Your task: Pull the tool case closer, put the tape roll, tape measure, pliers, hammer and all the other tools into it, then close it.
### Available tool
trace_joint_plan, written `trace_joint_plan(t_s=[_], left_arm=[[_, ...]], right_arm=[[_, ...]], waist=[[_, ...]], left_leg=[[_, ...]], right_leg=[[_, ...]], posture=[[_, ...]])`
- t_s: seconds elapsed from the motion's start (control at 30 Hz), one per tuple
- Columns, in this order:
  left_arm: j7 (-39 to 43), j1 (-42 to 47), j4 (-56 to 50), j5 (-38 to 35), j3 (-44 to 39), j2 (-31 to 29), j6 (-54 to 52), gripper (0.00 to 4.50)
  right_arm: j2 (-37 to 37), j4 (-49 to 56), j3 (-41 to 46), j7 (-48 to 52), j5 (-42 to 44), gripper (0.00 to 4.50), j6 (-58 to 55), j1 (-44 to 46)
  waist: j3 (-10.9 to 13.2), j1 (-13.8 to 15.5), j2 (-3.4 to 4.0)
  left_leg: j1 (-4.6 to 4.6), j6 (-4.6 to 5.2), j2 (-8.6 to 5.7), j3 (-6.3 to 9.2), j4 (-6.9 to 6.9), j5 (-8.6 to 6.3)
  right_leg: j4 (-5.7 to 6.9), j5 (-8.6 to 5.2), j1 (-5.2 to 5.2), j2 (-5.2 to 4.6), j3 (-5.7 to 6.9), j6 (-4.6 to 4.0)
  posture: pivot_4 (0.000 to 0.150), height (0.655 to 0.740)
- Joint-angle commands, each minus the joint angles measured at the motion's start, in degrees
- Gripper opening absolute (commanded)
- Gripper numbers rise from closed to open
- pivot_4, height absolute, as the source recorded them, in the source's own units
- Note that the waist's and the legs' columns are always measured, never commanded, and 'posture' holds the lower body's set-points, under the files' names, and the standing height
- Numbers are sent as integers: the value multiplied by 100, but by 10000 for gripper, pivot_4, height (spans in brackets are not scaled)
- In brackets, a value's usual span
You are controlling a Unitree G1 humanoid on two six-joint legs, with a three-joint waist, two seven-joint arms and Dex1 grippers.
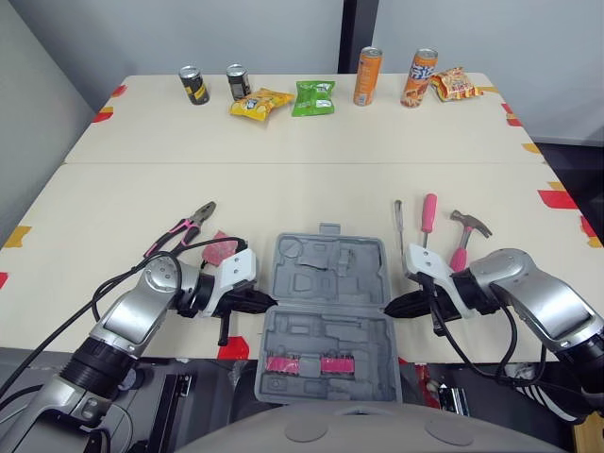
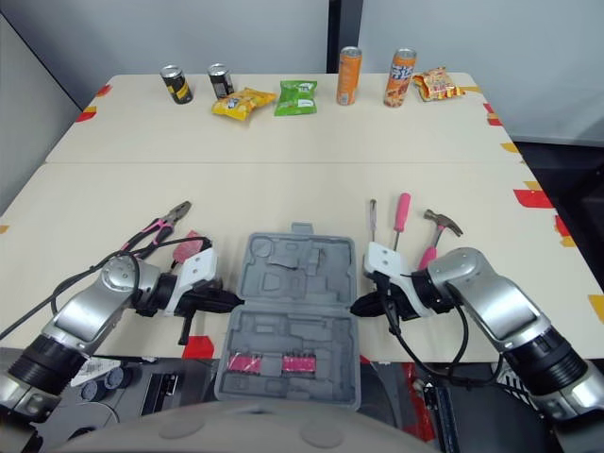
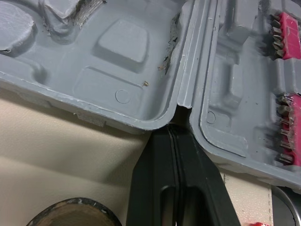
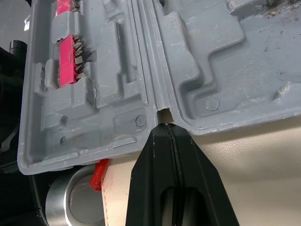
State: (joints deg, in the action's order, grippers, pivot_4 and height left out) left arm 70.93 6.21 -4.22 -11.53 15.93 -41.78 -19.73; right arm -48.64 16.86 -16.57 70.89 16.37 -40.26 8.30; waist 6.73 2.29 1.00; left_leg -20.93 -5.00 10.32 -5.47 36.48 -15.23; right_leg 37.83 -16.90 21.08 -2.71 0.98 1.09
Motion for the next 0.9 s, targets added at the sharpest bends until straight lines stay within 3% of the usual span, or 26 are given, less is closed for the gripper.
trace_joint_plan(t_s=[0.03,0.9], left_arm=[[110,-120,34,54,190,-64,-35,0],[-89,79,329,133,113,115,172,0]], right_arm=[[11,97,-56,-28,85,387,30,-34],[84,-25,-29,-192,99,387,117,-1]], waist=[[-1,0,0],[-3,13,3]], left_leg=[[0,0,0,0,0,0],[0,-1,1,0,0,0]], right_leg=[[0,0,0,0,0,0],[-1,0,-1,2,-2,0]], posture=[[1500,7400],[1500,7400]])
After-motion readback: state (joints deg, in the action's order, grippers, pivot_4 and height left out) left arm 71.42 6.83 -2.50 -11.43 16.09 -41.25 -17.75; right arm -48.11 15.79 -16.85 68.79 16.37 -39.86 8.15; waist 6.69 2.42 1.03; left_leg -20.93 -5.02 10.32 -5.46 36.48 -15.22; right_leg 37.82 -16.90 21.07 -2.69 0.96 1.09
